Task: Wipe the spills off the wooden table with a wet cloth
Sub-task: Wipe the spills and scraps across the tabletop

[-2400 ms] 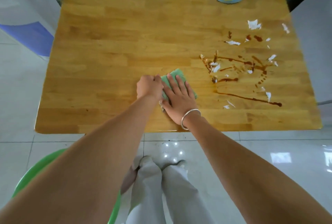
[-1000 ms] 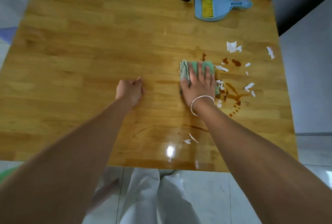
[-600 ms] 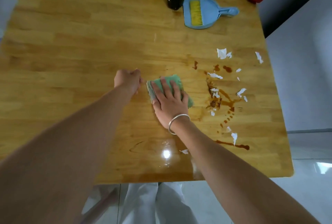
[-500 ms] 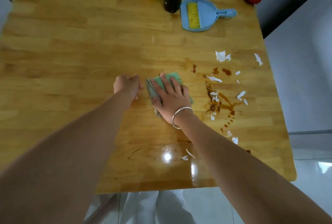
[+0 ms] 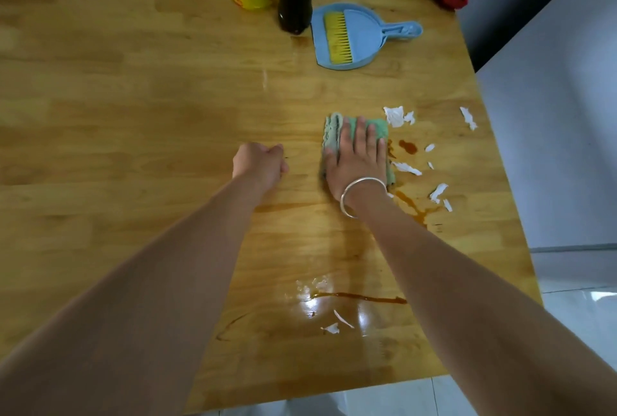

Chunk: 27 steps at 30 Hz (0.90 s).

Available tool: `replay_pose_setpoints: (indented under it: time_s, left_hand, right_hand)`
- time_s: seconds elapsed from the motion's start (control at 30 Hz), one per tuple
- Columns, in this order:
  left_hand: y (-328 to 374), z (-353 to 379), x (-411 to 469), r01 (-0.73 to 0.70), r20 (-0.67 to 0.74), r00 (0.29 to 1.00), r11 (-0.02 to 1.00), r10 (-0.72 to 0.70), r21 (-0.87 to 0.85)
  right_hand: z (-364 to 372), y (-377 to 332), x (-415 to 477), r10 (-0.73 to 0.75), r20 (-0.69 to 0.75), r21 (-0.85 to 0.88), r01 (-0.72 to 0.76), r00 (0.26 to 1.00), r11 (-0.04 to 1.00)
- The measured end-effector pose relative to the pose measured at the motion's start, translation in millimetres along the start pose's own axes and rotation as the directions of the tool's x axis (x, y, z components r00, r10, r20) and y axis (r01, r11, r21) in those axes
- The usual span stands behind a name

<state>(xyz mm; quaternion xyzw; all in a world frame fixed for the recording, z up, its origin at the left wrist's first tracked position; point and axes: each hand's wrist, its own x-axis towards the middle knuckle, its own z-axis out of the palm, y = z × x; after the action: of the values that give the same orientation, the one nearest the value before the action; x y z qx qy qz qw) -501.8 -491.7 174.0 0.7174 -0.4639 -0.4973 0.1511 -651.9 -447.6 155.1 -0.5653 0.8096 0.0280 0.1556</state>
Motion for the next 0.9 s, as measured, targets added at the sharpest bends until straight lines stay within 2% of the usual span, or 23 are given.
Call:
replay_pose_setpoints:
  time_s: [0.07,0.17,0.23,0.47,0.6,0.77,0.9]
  left_hand:
    - [1.3,0.7,0.8,0.000,-0.006,1.000,1.000,0.000,0.017]
    - [1.4,0.6,2.3,0.011,-0.007,1.000,0.999,-0.011,0.032]
    - [1.3,-1.1,3.9,0.017,-0.002,1.000,0.999,-0.017,0.033]
    - [2.4,-1.9,2.4,0.041,0.041,0.998,0.999,-0.042,0.027]
    - [3.1,-2.1,4.0,0.063,0.048,0.997,0.997,-0.065,0.039]
    - [2.5,-2.3,3.7,0.064,0.047,0.997,0.998,-0.065,0.026]
    - [0.5,-1.0,4.7,0.051,0.040,0.998,0.999,-0.052,0.011]
  right_hand:
    - [1.8,-12.1,-6.9,-0.054,0.001,-0.005,0.054,0.999,0.999]
    - [7.6,-31.7,-16.8,-0.251,0.000,-0.051,0.250,0.968,0.967]
    - [11.6,-40.7,-15.2,-0.283,0.000,-0.042,0.282,0.959,0.958]
    - [3.8,-50.2,29.7,-0.091,0.001,0.091,0.091,0.996,0.992]
    - [-9.8,-30.7,56.7,0.014,0.040,0.072,-0.017,0.999,0.997]
    - [-19.0,0.4,65.7,0.147,0.002,0.094,-0.147,0.989,0.985]
    - [-21.0,30.8,62.9,0.311,-0.044,0.150,-0.301,0.949,0.942]
